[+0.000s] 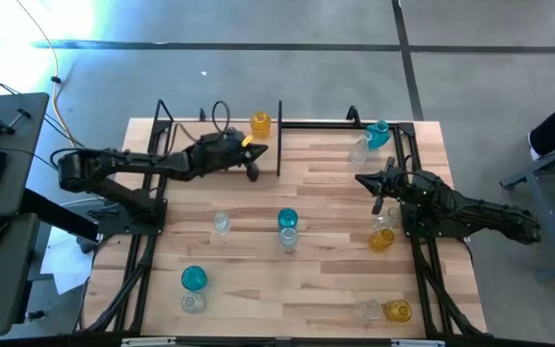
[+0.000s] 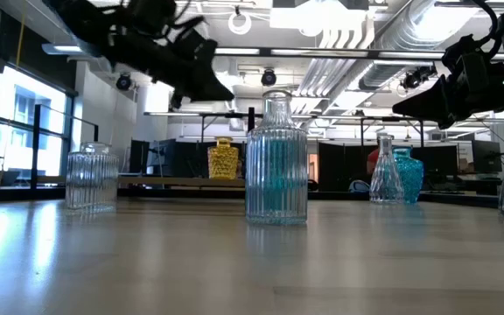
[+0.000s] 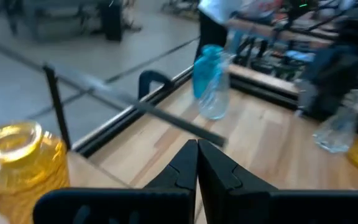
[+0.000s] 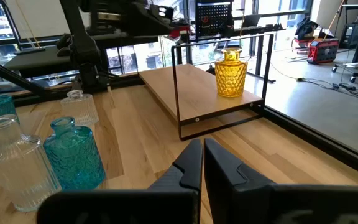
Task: Sort vases onto shelf
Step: Put the transparent vase on the shelf
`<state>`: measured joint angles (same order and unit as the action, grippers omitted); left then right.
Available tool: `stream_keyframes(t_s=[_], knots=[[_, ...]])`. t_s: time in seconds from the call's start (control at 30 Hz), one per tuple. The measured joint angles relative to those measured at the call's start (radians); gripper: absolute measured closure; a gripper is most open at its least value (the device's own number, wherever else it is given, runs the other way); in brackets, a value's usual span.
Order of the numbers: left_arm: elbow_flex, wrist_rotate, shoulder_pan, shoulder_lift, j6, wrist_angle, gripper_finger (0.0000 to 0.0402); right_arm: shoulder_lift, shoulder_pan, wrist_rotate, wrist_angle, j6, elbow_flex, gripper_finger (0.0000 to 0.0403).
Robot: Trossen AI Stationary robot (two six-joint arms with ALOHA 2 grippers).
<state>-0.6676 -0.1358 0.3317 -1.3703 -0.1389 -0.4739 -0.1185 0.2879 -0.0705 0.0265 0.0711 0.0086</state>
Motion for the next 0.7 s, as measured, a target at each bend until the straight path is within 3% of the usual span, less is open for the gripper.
stream_keyframes(t_s=[0.17,0.43,0.7], knots=[[0.077,0.016,-0.036,0.052,0.067,-0.107,0.0401,0.000,0.000,0.000,0.000,0.000,0.000,0.0402],[0.207,0.147,-0.046,0.067,0.092,-0.335,0.0401,0.000,0.000,0.000,0.000,0.000,0.000,0.0402],[0.231,0.166,-0.034,0.067,0.126,-0.341,0.0401,0.000,0.000,0.000,0.000,0.000,0.000,0.0402]])
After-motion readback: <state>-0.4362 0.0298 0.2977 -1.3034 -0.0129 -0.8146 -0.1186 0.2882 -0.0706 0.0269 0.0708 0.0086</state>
